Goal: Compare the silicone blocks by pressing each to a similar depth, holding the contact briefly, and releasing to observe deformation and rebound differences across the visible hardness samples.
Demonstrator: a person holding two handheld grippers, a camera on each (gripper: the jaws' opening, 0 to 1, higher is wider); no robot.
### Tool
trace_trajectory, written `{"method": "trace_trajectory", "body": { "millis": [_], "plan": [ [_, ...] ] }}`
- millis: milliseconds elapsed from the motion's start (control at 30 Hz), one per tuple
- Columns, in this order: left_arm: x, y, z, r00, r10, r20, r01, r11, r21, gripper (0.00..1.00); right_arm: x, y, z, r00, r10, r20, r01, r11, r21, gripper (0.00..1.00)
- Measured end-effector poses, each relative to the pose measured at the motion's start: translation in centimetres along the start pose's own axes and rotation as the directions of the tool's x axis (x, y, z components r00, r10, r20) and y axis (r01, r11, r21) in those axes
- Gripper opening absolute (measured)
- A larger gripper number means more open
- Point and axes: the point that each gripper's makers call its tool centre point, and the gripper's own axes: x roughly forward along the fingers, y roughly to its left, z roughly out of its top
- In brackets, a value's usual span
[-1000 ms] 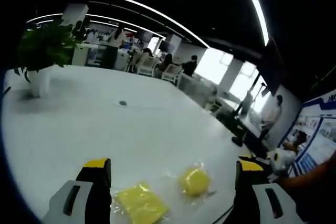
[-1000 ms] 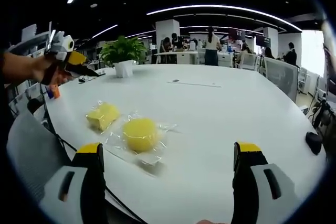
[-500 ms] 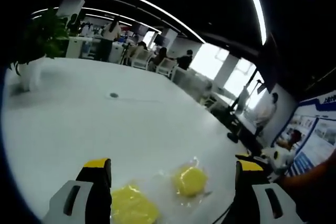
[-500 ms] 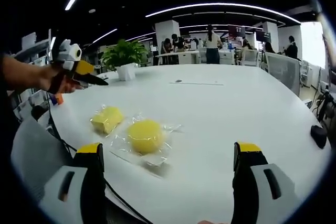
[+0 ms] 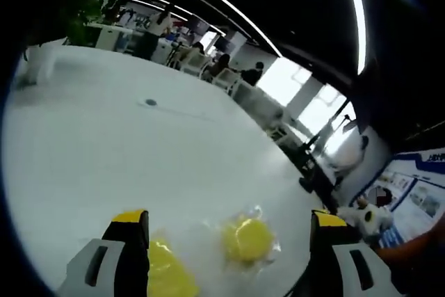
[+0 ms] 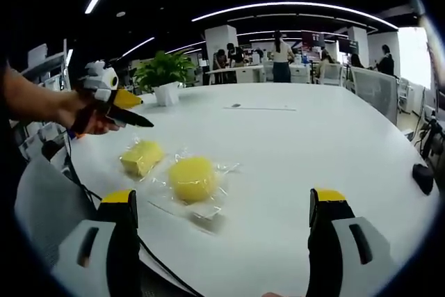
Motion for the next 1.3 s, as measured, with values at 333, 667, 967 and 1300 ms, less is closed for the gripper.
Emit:
{"method": "trace_trajectory", "body": {
  "millis": [333, 667, 967, 1300],
  "plan": [
    [2.5, 0.2, -2.2, 0.997, -0.027, -0.067, 0.02, 0.995, -0.102, 0.95, 0.0, -0.2, -0.1, 1.0, -0.006, 0.001, 0.006, 1.0, 0.015, 0.96],
    [4.2, -0.1, -2.2, 0.996, -0.06, -0.073, 0.048, 0.985, -0.163, 0.9, 0.1, -0.2, -0.2, 1.0, -0.006, -0.003, 0.006, 1.0, 0.014, 0.96],
    [5.7, 0.3, -3.5, 0.989, -0.057, -0.135, 0.023, 0.971, -0.237, 0.83, 0.2, -0.2, -0.3, 1.0, -0.006, -0.011, 0.006, 1.0, 0.017, 0.96],
    [6.8, 0.8, -2.7, 0.989, -0.082, -0.126, 0.031, 0.93, -0.367, 0.68, 0.4, -0.2, -0.5, 1.0, -0.007, -0.02, 0.007, 1.0, 0.018, 0.96]
  ]
}}
